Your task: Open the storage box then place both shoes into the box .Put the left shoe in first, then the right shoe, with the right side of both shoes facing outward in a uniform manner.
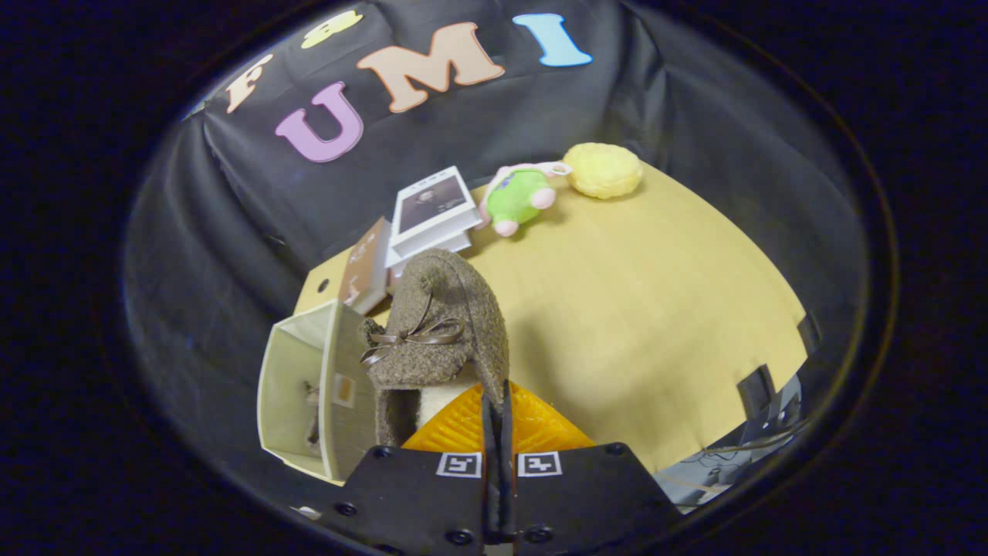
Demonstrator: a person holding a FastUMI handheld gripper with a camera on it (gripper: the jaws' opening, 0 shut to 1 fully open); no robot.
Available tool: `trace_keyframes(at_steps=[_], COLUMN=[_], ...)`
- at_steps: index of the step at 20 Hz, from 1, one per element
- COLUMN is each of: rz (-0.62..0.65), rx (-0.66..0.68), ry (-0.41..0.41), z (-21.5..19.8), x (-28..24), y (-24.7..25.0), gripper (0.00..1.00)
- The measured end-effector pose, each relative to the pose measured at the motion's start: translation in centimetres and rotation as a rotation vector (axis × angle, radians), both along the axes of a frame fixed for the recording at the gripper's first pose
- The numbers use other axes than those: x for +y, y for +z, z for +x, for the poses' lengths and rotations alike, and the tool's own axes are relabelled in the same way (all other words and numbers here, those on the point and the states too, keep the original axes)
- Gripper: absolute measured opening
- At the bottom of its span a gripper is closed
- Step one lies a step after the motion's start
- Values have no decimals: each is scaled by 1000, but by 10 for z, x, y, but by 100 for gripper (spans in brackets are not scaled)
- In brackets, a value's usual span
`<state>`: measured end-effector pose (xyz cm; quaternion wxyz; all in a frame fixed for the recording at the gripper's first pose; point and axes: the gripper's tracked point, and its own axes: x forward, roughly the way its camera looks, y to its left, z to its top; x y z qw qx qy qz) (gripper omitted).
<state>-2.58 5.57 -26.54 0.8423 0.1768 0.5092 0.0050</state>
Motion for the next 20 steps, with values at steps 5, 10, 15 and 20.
trace_keyframes(at_steps=[5, 10, 15, 20], rz=[117, 176, 105, 68], rx=[-32, -46, 20, -80], ry=[26, 51, 84, 113], z=[1, 6, -13, -6], x=[87, 158, 186, 180], y=[35, 38, -1, 18], gripper=[3, 3, 4, 38])
